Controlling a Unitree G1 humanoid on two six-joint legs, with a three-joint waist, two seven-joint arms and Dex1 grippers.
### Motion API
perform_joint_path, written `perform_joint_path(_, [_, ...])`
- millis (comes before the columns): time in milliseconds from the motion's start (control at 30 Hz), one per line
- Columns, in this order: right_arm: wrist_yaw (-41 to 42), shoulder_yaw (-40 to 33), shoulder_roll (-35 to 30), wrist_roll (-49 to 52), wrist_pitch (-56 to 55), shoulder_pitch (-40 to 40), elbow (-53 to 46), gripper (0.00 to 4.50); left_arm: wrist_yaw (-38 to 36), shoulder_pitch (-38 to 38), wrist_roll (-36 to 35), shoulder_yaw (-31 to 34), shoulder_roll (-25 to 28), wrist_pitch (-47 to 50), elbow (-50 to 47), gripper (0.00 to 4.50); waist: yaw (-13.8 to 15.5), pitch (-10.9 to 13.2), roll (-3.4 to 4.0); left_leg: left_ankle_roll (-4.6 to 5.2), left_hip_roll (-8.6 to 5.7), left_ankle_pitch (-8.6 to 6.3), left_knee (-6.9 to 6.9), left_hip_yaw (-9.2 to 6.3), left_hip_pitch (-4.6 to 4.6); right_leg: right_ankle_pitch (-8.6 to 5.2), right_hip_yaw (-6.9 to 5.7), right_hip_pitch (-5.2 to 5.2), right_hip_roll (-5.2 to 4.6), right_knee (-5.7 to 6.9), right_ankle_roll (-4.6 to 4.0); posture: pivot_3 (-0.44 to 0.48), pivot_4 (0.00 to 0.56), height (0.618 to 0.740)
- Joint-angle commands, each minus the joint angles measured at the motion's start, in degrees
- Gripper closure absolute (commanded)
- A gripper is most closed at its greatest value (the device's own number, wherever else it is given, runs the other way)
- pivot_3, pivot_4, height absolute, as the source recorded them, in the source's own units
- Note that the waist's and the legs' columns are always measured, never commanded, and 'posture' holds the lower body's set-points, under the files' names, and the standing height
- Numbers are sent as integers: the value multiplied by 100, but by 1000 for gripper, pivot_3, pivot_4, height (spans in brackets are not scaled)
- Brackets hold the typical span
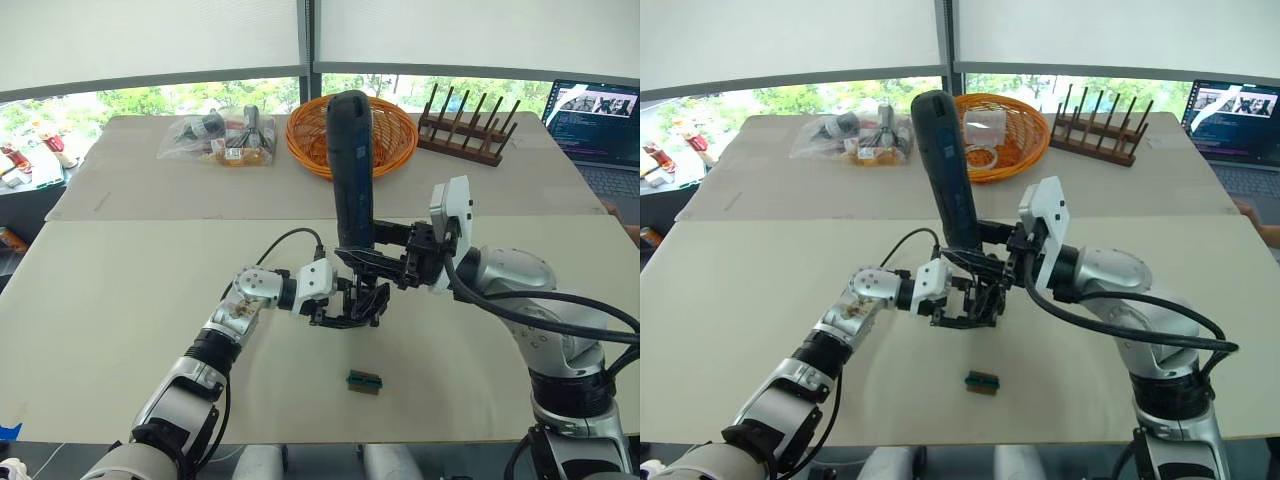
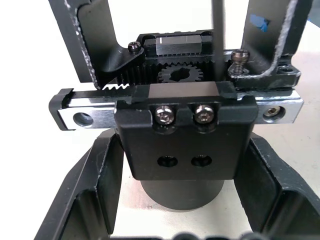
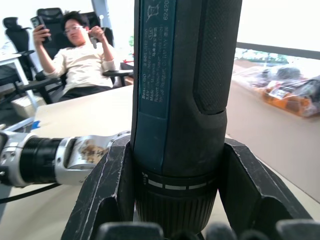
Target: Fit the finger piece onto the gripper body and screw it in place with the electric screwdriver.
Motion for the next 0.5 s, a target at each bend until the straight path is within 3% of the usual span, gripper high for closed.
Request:
perform_joint_path(33, [-102, -226, 71, -35, -406, 68, -347, 2566, 61, -121, 96, 76, 78, 19, 47, 1889, 0, 0, 0, 0, 0, 0, 0, 0, 0, 0, 0, 0, 0, 0, 0, 0, 150, 740])
perform_joint_path(167, [-167, -334, 40, -23, -514, 198, -521, 2566, 51, -130, 100, 74, 88, 7, 66, 1889, -4, 0, 0, 0, 0, 0, 0, 0, -1, 0, 0, 0, 0, -1, 0, 0, 150, 740])
perform_joint_path(500, [-659, -663, -143, 914, 272, -567, -754, 2566, 30, -158, 104, 64, 85, -45, 150, 1889, -9, 0, 0, 1, 0, 1, 0, -1, 0, 0, 0, 1, 1, 0, 0, 0, 150, 740])
